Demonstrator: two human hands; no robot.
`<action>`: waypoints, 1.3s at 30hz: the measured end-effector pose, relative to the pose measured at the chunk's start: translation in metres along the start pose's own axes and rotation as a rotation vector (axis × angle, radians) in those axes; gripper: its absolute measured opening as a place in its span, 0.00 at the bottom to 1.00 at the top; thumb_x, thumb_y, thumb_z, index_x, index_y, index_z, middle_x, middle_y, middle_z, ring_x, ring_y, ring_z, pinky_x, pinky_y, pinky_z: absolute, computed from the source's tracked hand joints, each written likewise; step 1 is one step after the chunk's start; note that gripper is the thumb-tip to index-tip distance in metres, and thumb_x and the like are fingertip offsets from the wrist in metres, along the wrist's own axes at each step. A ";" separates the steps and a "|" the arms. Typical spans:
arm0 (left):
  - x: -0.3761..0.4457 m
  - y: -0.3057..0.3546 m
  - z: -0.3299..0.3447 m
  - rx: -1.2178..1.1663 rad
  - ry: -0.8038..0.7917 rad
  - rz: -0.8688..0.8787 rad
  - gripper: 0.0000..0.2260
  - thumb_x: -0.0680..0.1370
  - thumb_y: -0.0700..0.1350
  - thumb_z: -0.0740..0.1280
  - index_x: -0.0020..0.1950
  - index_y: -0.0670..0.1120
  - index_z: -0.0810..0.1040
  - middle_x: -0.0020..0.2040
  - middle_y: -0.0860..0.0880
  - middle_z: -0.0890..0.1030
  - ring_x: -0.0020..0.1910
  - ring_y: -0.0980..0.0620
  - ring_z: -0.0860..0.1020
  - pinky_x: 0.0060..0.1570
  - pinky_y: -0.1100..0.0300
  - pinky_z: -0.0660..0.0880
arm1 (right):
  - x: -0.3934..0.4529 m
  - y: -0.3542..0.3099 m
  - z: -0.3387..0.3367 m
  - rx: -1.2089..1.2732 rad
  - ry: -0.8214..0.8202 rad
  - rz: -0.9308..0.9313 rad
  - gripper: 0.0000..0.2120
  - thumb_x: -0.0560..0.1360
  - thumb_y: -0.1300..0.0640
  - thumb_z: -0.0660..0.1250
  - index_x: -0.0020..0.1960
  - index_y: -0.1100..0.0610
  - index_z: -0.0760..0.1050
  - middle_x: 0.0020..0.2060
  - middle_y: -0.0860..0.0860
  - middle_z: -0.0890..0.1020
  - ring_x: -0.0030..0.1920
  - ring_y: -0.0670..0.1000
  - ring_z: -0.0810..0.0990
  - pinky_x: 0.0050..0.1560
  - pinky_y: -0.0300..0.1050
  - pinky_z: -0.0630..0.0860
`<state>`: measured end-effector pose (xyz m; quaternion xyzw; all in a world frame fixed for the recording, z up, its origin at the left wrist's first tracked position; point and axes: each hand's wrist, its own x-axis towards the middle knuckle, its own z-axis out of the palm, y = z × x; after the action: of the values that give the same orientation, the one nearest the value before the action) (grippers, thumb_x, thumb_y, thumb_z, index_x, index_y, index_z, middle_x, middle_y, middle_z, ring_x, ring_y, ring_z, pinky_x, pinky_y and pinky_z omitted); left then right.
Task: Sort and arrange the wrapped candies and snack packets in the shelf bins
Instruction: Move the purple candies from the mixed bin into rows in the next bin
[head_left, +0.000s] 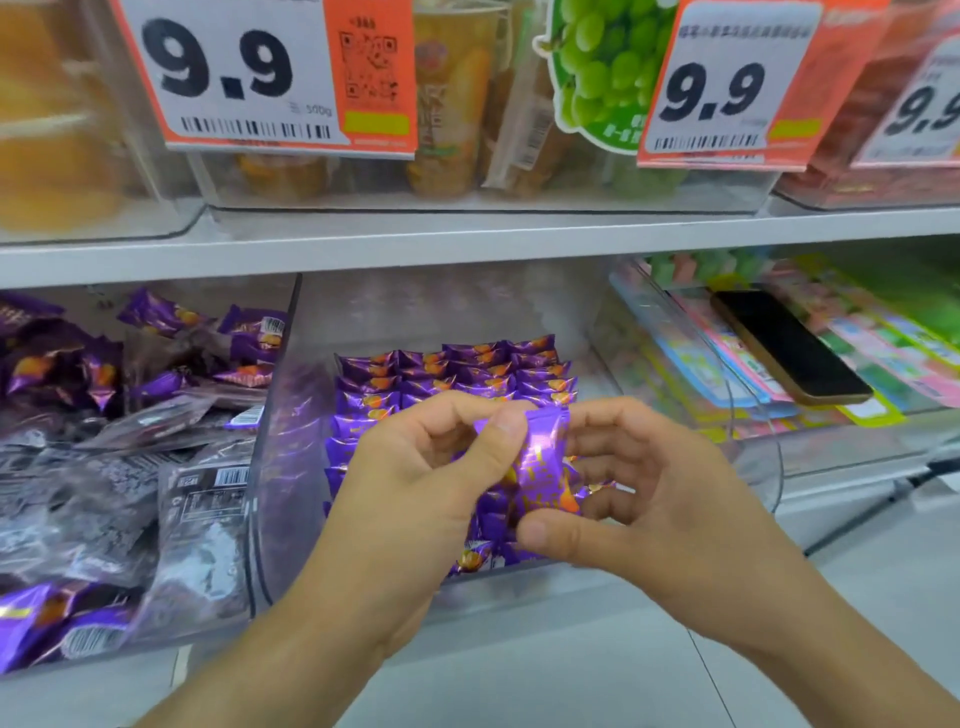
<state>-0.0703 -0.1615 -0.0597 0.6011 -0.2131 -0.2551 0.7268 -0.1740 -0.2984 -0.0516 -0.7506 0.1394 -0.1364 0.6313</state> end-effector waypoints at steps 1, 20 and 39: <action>0.001 -0.001 -0.001 0.036 0.009 0.032 0.09 0.73 0.49 0.75 0.46 0.44 0.85 0.45 0.39 0.84 0.44 0.39 0.81 0.51 0.50 0.79 | 0.001 -0.001 -0.003 -0.007 -0.027 -0.010 0.26 0.56 0.53 0.85 0.52 0.51 0.81 0.47 0.50 0.85 0.41 0.52 0.80 0.39 0.52 0.78; 0.005 -0.021 -0.010 0.994 -0.404 0.178 0.15 0.70 0.59 0.74 0.54 0.59 0.79 0.44 0.63 0.80 0.43 0.62 0.78 0.44 0.62 0.77 | 0.034 0.006 -0.076 -0.506 -0.077 0.054 0.17 0.64 0.60 0.82 0.48 0.53 0.81 0.43 0.51 0.86 0.42 0.48 0.85 0.51 0.57 0.82; 0.007 -0.028 -0.016 1.084 -0.467 0.240 0.07 0.73 0.54 0.74 0.40 0.54 0.78 0.31 0.61 0.76 0.37 0.65 0.75 0.36 0.69 0.70 | 0.058 0.036 -0.074 -0.758 -0.359 0.453 0.16 0.67 0.64 0.79 0.51 0.52 0.82 0.47 0.50 0.86 0.45 0.52 0.85 0.51 0.47 0.82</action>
<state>-0.0580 -0.1574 -0.0907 0.7857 -0.5333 -0.1516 0.2743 -0.1502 -0.3934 -0.0729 -0.8904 0.2285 0.1969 0.3409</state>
